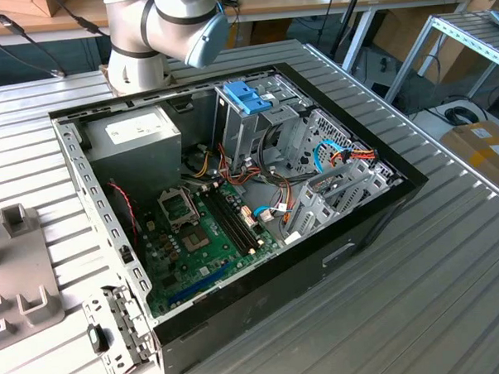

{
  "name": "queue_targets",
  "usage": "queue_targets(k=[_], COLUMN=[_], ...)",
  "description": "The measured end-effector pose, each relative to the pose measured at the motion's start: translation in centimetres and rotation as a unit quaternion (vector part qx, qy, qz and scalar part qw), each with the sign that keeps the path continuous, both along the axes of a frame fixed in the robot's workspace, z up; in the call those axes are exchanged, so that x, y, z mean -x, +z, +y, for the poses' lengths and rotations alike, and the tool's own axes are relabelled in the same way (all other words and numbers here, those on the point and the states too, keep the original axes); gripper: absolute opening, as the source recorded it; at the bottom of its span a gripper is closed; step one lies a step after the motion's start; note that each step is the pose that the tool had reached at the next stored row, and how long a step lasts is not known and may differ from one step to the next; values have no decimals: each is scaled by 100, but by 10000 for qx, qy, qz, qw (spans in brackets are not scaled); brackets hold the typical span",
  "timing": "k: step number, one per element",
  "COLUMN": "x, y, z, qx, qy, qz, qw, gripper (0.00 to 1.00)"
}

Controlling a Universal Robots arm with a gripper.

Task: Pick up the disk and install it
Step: 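Reach for the disk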

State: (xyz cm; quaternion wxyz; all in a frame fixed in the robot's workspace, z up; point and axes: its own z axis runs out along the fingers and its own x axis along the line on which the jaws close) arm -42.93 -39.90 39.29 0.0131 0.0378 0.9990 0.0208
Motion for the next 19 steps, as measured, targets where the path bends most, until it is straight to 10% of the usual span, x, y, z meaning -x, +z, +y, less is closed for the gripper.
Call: queue_targets(k=[19], x=[76], y=[0], z=[0], qx=[0], qy=[0], qz=[0], qw=[10000], gripper=[11])
